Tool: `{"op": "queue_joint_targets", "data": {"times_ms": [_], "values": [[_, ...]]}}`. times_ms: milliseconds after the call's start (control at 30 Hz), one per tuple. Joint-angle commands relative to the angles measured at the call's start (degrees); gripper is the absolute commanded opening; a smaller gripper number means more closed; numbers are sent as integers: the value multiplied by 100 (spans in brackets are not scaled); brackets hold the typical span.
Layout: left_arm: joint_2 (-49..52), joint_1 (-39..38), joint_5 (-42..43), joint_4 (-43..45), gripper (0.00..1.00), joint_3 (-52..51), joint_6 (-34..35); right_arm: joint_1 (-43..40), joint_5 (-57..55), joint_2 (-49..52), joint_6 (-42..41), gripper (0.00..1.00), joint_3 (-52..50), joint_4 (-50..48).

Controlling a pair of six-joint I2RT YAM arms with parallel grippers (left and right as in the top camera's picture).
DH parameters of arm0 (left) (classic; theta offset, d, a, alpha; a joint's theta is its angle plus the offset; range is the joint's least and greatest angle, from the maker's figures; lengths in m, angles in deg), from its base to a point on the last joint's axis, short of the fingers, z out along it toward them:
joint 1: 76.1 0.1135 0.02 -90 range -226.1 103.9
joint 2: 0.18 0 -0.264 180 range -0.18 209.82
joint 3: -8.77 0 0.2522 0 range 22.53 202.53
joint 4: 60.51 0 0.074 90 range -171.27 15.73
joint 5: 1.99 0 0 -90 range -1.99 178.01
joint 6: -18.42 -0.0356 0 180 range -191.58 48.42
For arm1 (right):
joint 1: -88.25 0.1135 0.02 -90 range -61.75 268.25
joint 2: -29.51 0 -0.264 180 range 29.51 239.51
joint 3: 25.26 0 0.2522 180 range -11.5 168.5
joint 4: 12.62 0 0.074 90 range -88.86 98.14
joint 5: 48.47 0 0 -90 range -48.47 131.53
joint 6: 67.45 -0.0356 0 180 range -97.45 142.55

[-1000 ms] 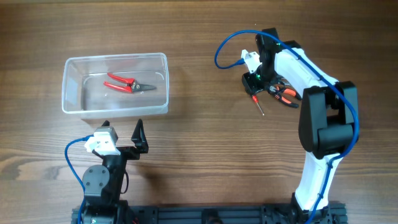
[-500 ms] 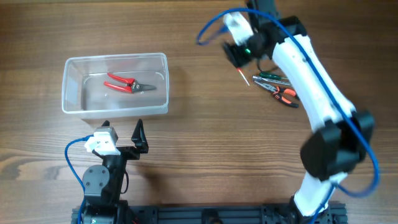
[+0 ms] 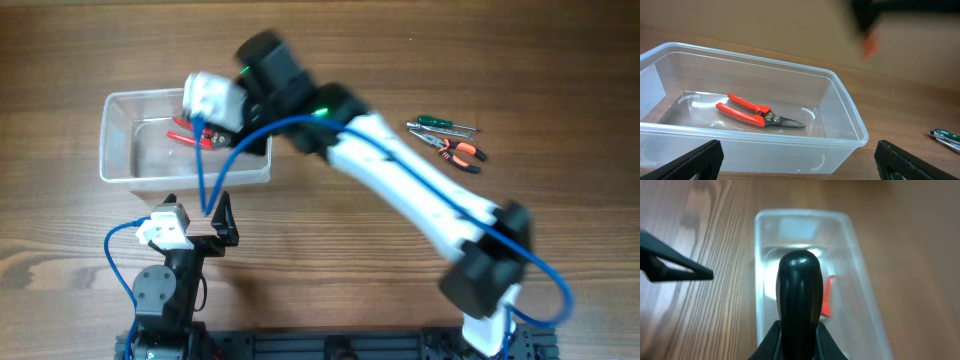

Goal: Pack container
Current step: 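Carry the black screwdriver left over the container, then release the screwdriver into the container and withdraw right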

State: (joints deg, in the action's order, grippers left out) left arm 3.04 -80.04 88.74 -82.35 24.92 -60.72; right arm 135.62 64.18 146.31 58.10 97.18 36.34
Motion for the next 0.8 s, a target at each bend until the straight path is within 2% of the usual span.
{"op": "queue_joint_targets", "data": {"times_ms": [0, 367, 433, 467, 567, 767], "values": [[-4, 33, -15, -4, 100, -24, 50, 107, -140, 673, 389, 4, -59, -212], [-4, 33, -15, -4, 100, -24, 50, 94, -142, 1318, 144, 5, -59, -546], [-4, 33, -15, -4, 100, -24, 50, 94, -184, 1309, -46, 29, -57, -595], [-4, 33, -15, -4, 100, -24, 50, 92, -251, 1307, -181, 47, -57, -627], [-4, 33, -15, -2, 100, -24, 50, 66, -656, 1196, -577, 56, -48, -625], [-4, 33, -15, -4, 100, -24, 50, -127, -2188, 267, -1445, 61, 63, -232]]}}
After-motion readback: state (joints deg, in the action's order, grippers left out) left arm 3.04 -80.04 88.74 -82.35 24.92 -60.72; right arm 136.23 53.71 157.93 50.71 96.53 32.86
